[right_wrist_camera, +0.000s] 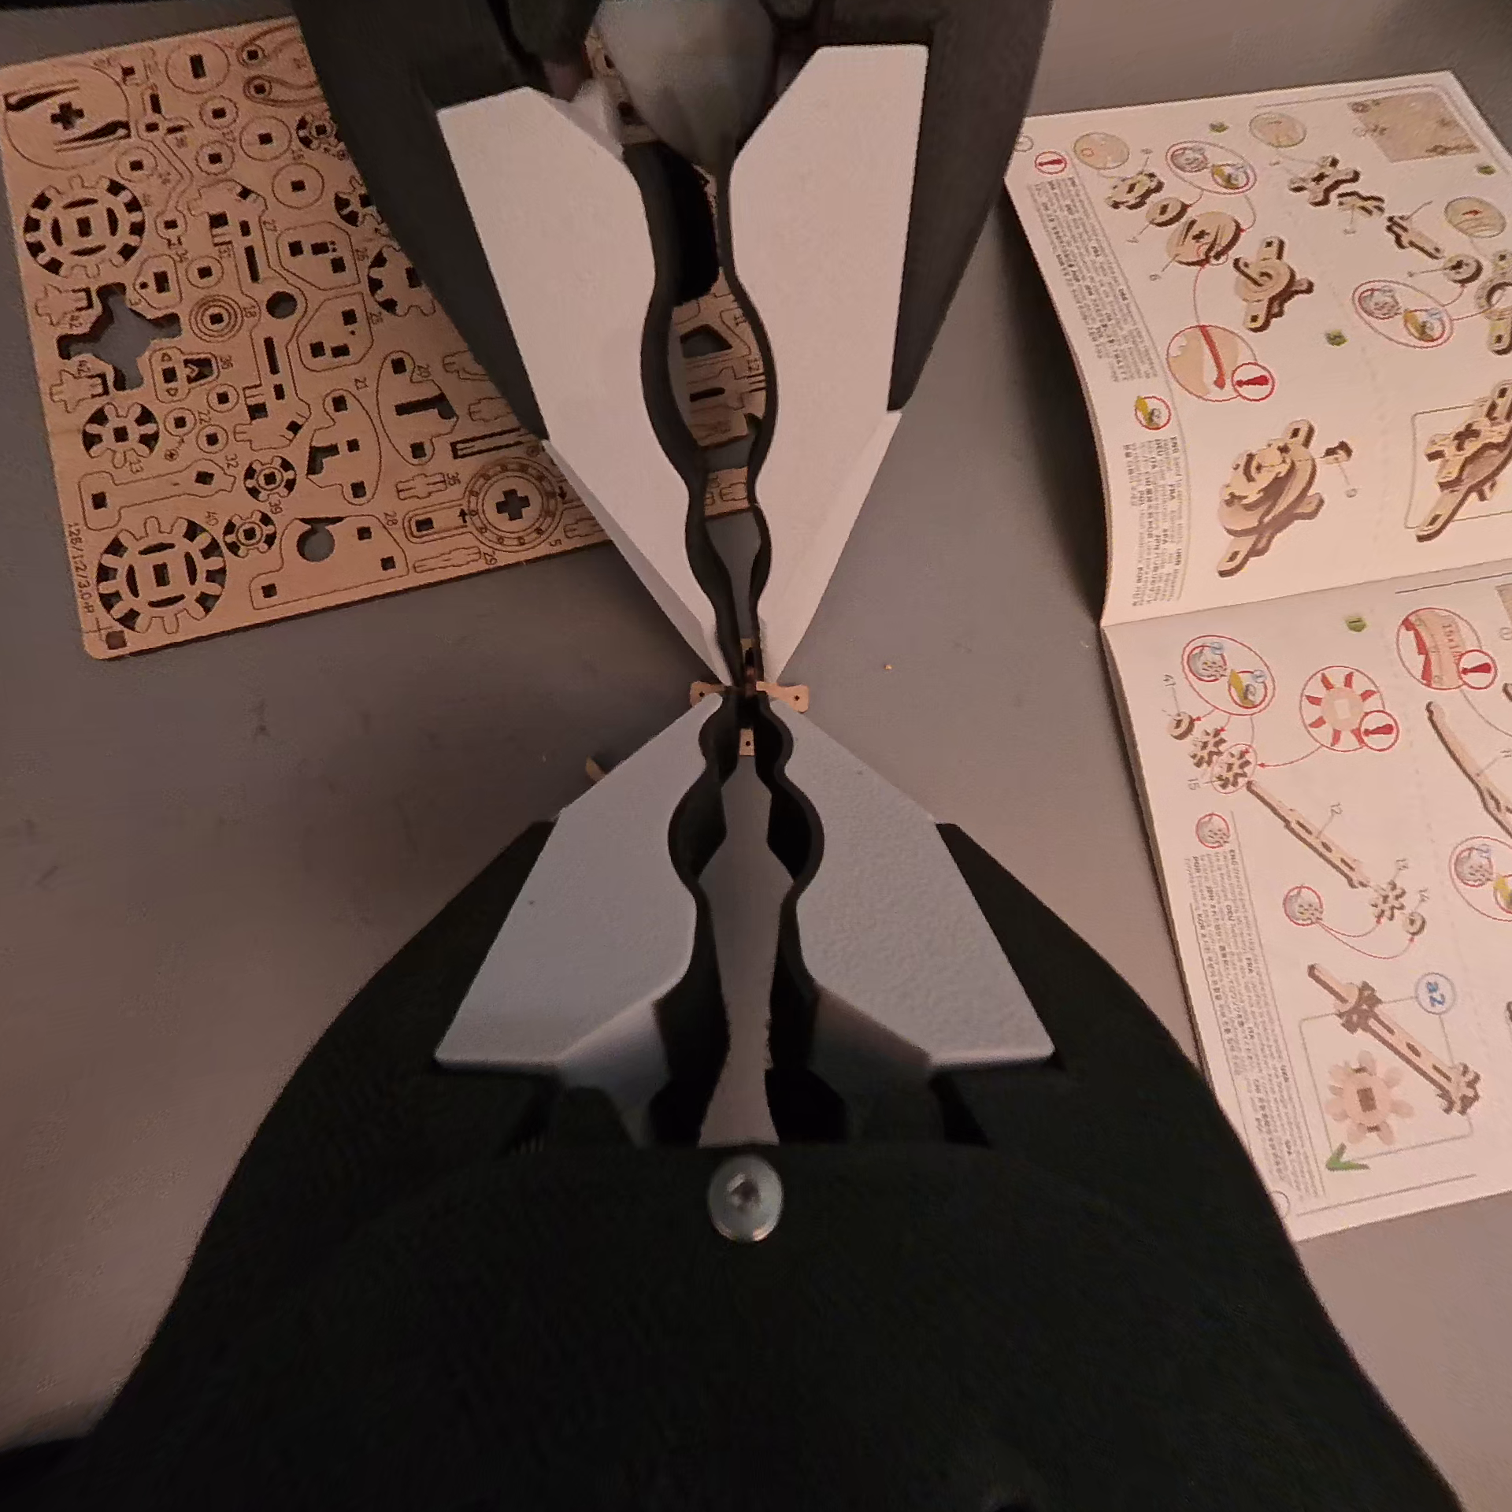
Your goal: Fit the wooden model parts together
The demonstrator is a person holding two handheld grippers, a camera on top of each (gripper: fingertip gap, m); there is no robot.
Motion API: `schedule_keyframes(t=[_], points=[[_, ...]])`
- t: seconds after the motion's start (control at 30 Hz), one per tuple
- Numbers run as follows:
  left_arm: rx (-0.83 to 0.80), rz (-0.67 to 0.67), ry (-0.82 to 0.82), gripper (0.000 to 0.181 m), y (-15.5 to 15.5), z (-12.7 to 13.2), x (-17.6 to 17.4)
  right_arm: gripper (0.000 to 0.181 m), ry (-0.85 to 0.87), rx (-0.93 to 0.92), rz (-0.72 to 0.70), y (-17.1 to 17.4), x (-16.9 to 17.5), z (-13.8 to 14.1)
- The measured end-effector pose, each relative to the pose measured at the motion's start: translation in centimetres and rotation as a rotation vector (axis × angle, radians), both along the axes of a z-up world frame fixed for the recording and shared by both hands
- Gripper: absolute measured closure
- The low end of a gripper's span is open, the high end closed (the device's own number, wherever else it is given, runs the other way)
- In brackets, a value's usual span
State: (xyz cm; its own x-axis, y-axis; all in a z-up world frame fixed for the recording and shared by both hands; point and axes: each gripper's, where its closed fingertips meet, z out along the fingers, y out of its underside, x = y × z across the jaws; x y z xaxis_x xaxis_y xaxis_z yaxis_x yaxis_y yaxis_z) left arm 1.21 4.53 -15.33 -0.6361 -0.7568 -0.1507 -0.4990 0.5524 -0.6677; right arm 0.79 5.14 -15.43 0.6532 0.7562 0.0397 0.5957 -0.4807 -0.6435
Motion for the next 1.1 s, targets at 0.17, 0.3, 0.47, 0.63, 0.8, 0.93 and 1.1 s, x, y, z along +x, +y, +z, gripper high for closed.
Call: schedule_keyframes(t=[0.17, 0.3, 0.47, 0.63, 0.8, 0.93, 1.1], points=[[0.015, 0.004, -0.005, 0.18, -0.01, -0.01, -0.02, 0.179, -0.025, 0.024, 0.013, -0.02, -0.01, -0.01], [0.031, 0.005, -0.008, 0.18, -0.01, -0.02, -0.04, 0.179, -0.028, 0.028, 0.014, -0.05, -0.02, -0.04], [0.049, 0.005, -0.018, 0.18, -0.04, -0.03, -0.08, 0.179, -0.049, 0.058, 0.017, -0.09, -0.04, -0.04], [0.041, 0.003, -0.011, 0.18, -0.05, -0.03, -0.09, 0.179, -0.029, 0.029, 0.008, -0.12, -0.06, -0.07], [-0.035, 0.006, 0.049, 0.18, 0.0, -0.05, -0.03, 0.179, 0.052, -0.043, 0.007, -0.12, -0.05, -0.11], [-0.016, 0.002, 0.063, 0.18, 0.01, -0.07, -0.02, 0.178, 0.045, -0.058, 0.008, -0.16, -0.05, -0.15], [0.008, -0.001, 0.073, 0.18, 0.01, -0.08, -0.02, 0.179, 0.002, -0.07, 0.006, -0.18, -0.06, -0.22]])
